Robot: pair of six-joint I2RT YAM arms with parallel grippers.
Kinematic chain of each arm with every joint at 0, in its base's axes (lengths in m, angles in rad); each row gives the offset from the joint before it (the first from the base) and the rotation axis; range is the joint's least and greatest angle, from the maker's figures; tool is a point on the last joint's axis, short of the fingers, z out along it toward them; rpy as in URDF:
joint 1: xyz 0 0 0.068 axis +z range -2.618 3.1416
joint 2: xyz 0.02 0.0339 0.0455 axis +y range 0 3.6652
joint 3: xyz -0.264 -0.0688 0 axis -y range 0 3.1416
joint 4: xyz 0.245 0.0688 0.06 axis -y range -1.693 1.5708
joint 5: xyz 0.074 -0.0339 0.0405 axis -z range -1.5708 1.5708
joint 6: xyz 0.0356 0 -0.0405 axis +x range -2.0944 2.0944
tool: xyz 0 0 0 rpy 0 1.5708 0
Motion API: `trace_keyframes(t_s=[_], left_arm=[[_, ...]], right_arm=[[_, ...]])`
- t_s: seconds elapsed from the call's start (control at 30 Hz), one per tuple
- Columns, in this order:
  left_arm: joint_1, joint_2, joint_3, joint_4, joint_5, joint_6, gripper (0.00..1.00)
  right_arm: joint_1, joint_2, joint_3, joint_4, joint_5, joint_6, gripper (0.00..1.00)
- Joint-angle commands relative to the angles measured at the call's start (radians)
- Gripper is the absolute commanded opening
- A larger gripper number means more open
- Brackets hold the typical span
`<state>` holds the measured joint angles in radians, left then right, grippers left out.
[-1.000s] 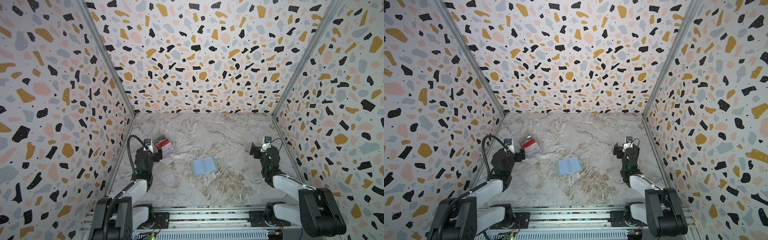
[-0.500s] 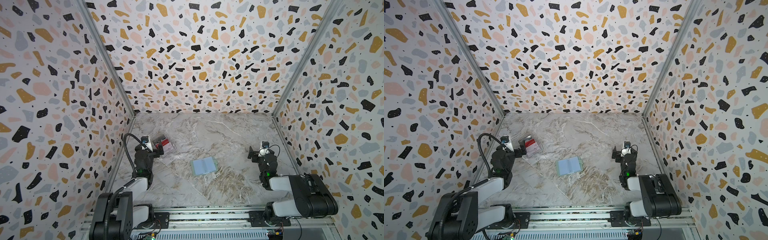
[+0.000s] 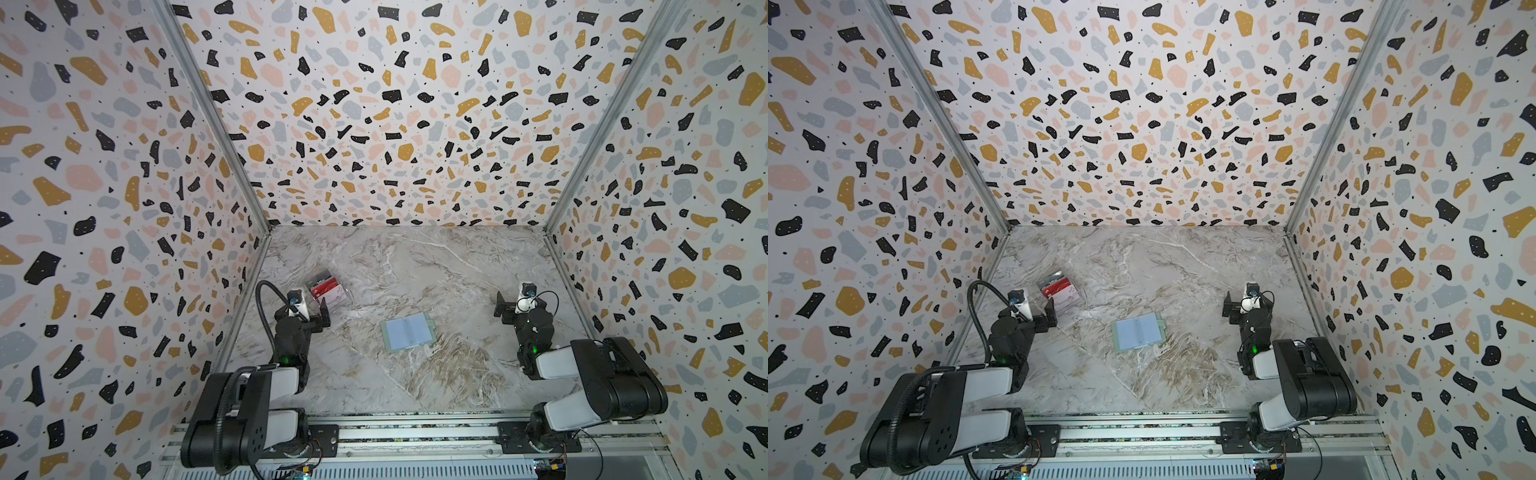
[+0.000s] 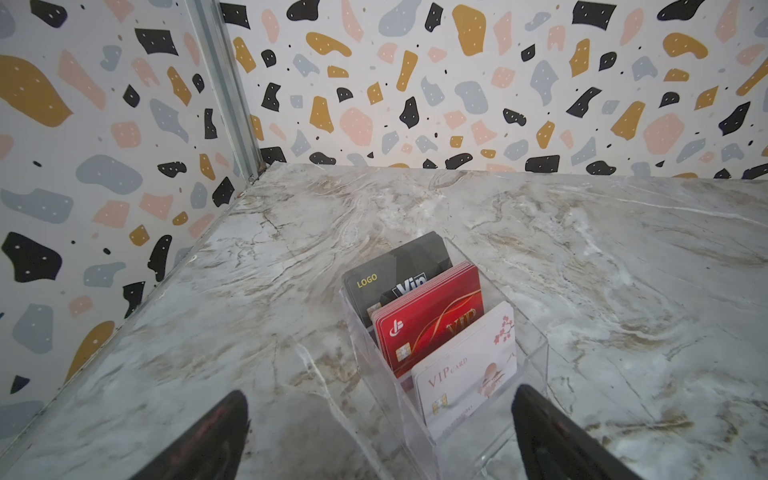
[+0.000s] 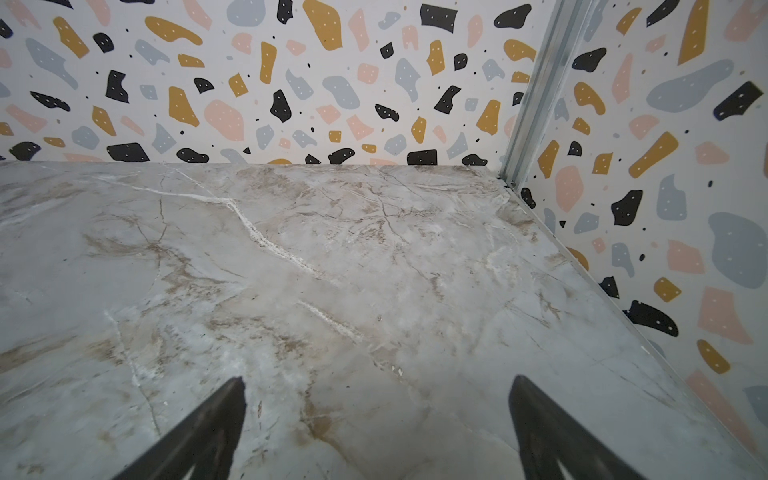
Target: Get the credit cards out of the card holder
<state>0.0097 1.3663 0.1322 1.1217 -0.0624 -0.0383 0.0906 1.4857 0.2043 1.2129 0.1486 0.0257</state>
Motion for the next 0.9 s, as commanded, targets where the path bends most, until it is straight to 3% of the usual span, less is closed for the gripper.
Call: trace_keyframes(t_s=[0.0,0.07,0.87], left_arm=[[-0.010,0.052,-0.009,0.193,-0.018,0.004,1.00],[-0.015,0.023,0.012,0.106,-0.028,0.019,1.00],[-0.034,0.035,0.026,0.093,-0.074,0.020,1.00]], right_arm=[[-0.003,-0.004,0.000,0.025,-0.003,-0.008,0.99],[-0.003,-0.002,0.000,0.024,-0.006,-0.007,0.99],[-0.005,-0.004,0.007,0.013,-0.011,-0.012,0.99]])
